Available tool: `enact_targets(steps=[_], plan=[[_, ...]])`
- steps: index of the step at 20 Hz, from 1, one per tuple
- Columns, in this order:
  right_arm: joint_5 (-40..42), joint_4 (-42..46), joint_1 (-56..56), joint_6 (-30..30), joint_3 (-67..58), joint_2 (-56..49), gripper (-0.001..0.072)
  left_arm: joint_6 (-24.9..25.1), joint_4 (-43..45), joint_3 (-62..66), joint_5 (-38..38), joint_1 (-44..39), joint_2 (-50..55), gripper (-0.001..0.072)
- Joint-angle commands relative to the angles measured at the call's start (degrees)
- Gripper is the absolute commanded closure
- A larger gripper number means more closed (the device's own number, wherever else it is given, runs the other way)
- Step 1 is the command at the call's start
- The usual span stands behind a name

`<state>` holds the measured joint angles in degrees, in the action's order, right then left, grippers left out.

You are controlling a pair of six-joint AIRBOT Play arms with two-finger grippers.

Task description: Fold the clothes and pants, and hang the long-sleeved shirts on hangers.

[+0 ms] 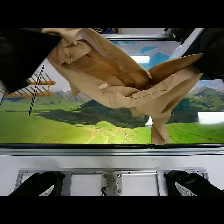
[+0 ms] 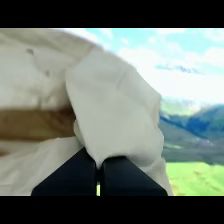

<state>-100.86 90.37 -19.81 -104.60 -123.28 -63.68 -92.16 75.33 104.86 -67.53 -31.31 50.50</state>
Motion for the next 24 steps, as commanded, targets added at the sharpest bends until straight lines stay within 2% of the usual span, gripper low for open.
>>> enact_targets(steps=[1,3,7,10,12,14,17,18,19,20,24], plan=[[2.89,3.15,0.09,-1.92,-0.55,3.98,0.0699,-5.05,15.15,0.87,-1.27,-9.14,-2.19,0.0693],[3.37,3.85,0.52,-1.66,3.08,3.65,0.0700,-10.36,22.80,-3.93,-5.38,-11.15,-0.92,0.0693],[3.45,3.32,5.68,3.50,16.02,-4.02,0.0702,-11.45,19.37,-17.00,-12.04,-8.61,5.79,0.0693],[8.37,3.28,8.41,7.21,19.10,-15.63,0.0699,-11.47,8.02,-28.76,-6.86,-4.81,10.80,0.0693],[13.22,2.82,8.35,7.34,19.10,-22.75,0.0698,-9.62,1.36,-34.77,-2.12,-3.67,14.45,0.0693],[16.35,0.79,8.28,7.30,19.10,-28.26,0.0698,-9.66,1.03,-38.95,1.27,-3.72,17.92,0.0693],[18.32,-1.40,8.28,7.34,19.10,-33.14,0.0681,-9.64,1.03,-41.86,2.29,-3.69,21.70,0.0693],[18.62,-2.05,8.28,7.34,19.10,-33.75,0.0527,-9.64,1.05,-42.69,2.64,-3.69,22.36,0.0693],[19.26,-2.56,8.28,7.32,19.10,-33.90,0.0228,-9.64,1.03,-43.43,3.02,-3.69,22.64,0.0692],[19.93,-3.02,8.28,7.32,19.08,-33.55,0.0116,-9.64,1.07,-44.15,3.41,-3.67,22.62,0.0692],[17.90,-8.68,8.28,6.05,19.17,-29.29,0.0123,-9.57,1.18,-44.33,3.52,-3.58,22.60,0.0693]])
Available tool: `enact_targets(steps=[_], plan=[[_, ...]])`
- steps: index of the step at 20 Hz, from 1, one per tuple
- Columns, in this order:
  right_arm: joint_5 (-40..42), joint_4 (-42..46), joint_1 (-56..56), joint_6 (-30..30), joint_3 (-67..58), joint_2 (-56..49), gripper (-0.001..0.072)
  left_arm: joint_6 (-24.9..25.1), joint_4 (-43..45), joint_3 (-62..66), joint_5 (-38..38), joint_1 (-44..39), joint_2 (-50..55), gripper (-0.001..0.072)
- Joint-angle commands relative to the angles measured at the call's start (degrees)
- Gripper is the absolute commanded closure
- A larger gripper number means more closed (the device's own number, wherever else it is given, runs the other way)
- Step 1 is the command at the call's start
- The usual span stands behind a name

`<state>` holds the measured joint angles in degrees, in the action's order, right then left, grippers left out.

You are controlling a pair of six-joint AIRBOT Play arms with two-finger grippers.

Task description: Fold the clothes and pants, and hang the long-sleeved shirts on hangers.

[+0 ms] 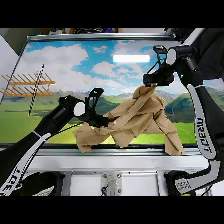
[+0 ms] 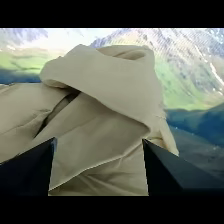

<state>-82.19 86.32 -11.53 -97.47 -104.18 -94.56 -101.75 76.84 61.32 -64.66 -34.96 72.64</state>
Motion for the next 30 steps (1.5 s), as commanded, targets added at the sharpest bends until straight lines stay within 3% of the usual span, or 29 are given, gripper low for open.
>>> enact_targets(steps=[1,3,6,10,16,17,19,20,23,25,27,30], plan=[[-2.43,-5.60,-0.02,-3.63,0.28,1.95,0.0124,0.02,-0.35,-0.79,0.81,0.07,0.46,0.0692],[-4.68,-5.60,-0.02,-9.11,2.19,1.97,0.0123,0.28,-0.35,-0.79,0.81,0.07,0.46,0.0692],[-3.93,-8.72,-0.07,-12.17,8.28,2.40,0.0123,1.33,-0.37,-0.79,0.68,0.07,0.46,0.0692],[4.17,-11.15,-0.87,-17.86,16.20,2.71,0.0123,1.88,-0.31,-0.79,0.87,0.07,0.46,0.0693],[14.34,-10.82,-4.55,-19.58,20.68,2.36,0.0129,1.92,-0.28,-0.79,0.85,0.09,0.46,0.0692],[14.27,-10.01,-4.83,-19.50,20.74,2.23,0.0208,1.92,-0.31,-0.79,0.83,0.09,0.46,0.0692],[13.49,-8.37,-5.01,-17.25,20.85,2.19,0.0653,1.92,-0.33,-0.79,0.96,0.39,0.22,0.0693],[12.55,-7.45,-4.94,-15.85,20.83,2.47,0.0697,1.92,-0.28,-0.79,1.31,1.14,-0.46,0.0693],[3.65,-5.29,-4.11,-5.92,17.79,6.19,0.0699,1.97,-0.31,1.66,0.17,6.54,-5.88,0.0692],[-10.54,-3.34,-4.13,-1.68,11.02,9.40,0.0699,2.32,-0.61,6.93,-3.82,9.79,-10.12,0.0693],[-22.93,-0.26,-5.55,-2.71,4.28,12.98,0.0699,4.92,-0.55,12.68,-9.90,9.84,-13.51,0.0692],[-23.39,2.64,-9.70,-9.55,3.06,19.98,0.0699,5.51,-0.31,16.11,-16.44,8.41,-16.48,0.0693]])
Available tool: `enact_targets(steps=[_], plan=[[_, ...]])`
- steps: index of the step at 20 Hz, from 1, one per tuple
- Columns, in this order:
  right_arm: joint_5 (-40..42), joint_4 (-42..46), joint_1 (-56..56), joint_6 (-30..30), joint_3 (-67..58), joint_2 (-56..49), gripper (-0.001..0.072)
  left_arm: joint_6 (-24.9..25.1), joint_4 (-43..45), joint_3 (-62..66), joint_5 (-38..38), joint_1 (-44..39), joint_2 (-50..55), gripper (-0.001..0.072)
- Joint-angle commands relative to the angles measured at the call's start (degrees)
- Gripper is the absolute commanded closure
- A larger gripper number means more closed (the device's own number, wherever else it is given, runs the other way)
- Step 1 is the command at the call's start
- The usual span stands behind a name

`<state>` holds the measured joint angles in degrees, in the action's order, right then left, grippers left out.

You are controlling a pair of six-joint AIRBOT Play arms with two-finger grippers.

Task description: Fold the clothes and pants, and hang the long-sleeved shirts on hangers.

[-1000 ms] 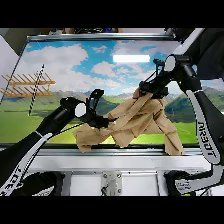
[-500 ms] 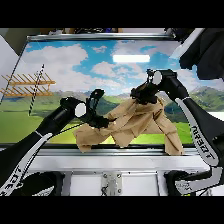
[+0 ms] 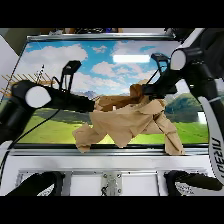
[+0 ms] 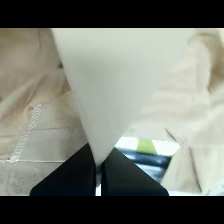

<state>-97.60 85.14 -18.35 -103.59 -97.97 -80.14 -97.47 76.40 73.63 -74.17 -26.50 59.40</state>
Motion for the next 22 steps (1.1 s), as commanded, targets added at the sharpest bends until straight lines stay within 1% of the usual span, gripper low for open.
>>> enact_targets(steps=[1,5,7,8,11,13,15,16,17,18,20,22], plan=[[-7.98,4.28,-4.72,-6.29,-3.04,7.54,0.0699,1.20,0.11,3.04,-8.46,-0.17,-3.78,0.0693],[-7.98,5.97,-11.63,-13.66,-1.51,11.93,0.0700,0.98,-1.38,-6.08,-8.13,-0.17,-4.39,0.0693],[-7.98,5.97,-13.70,-14.32,0.63,11.85,0.0700,1.42,-6.43,-9.49,-8.26,-0.24,-2.56,0.0693],[-8.00,5.92,-14.03,-14.32,2.40,11.78,0.0700,2.69,-8.26,-10.54,-8.13,-0.22,-1.62,0.0693],[-7.96,6.19,-13.90,-14.34,6.97,11.63,0.0700,3.19,-8.55,-11.93,-6.03,1.49,-0.33,0.0693],[-7.93,6.16,-13.90,-14.32,7.39,11.23,0.0699,3.19,-8.59,-12.00,-4.50,3.56,-0.72,0.0692],[-7.89,6.16,-13.90,-14.27,7.39,10.97,0.0697,3.34,-8.70,-12.00,-4.83,4.96,-0.74,0.0692],[-7.87,6.14,-13.90,-13.99,7.39,10.84,0.0697,5.07,-8.70,-12.00,-5.25,4.94,-0.74,0.0585],[-7.89,5.95,-13.90,-13.88,7.39,10.78,0.0697,6.29,-8.66,-12.00,-5.31,4.94,-0.76,0.0227],[-7.89,5.62,-13.90,-13.90,7.39,10.78,0.0697,7.10,-8.35,-11.98,-4.85,5.07,-0.76,-0.0012],[-7.89,5.46,-13.92,-13.90,7.39,10.78,0.0697,8.70,-8.41,-11.98,-3.80,7.19,-0.76,0.0001],[-7.87,5.49,-13.92,-13.90,7.39,10.71,0.0697,9.44,-8.44,-11.98,-2.14,11.69,-0.76,0.0001]])
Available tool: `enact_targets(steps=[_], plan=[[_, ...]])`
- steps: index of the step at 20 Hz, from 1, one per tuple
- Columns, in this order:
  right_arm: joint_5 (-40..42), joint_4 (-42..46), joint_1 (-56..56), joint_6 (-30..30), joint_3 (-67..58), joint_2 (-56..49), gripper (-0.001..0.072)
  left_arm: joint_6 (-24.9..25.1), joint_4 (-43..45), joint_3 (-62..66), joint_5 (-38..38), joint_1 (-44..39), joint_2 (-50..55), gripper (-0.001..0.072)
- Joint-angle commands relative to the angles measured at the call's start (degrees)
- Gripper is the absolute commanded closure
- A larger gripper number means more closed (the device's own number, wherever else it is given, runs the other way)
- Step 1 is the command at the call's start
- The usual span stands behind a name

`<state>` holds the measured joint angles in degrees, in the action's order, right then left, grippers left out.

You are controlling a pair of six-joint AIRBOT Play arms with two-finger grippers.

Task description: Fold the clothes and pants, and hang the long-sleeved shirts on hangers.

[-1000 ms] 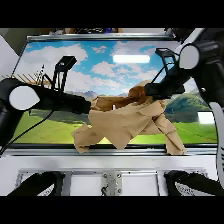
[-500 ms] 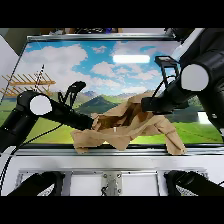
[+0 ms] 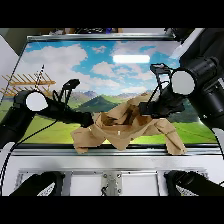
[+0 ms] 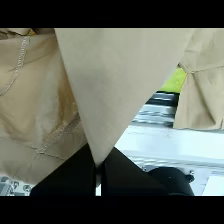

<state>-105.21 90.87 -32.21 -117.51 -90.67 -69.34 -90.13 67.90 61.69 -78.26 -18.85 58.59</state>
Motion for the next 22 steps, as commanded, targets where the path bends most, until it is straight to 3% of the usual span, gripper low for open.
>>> enact_targets(steps=[1,5,9,13,19,22], plan=[[-0.26,-0.26,-0.07,0.02,0.09,-0.09,0.0697,2.78,0.09,-0.04,3.13,6.80,0.04,0.0000],[-0.26,-0.26,-0.07,0.02,0.09,-0.09,0.0697,8.70,1.07,-0.04,13.03,19.39,0.13,0.0002],[-0.28,-0.26,-0.07,0.02,0.09,-0.09,0.0697,8.63,21.77,-0.02,25.59,25.35,4.94,0.0002],[-0.26,-0.26,-0.07,0.02,0.09,-0.09,0.0697,5.18,38.95,0.00,34.99,28.22,14.36,0.0001],[-0.26,-0.26,-0.07,0.02,0.09,-0.09,0.0697,3.96,43.45,8.55,35.67,33.62,29.90,0.0002],[-0.26,-0.26,-0.07,0.02,0.09,-0.09,0.0697,4.94,43.56,14.14,31.82,35.71,35.74,0.0002]])
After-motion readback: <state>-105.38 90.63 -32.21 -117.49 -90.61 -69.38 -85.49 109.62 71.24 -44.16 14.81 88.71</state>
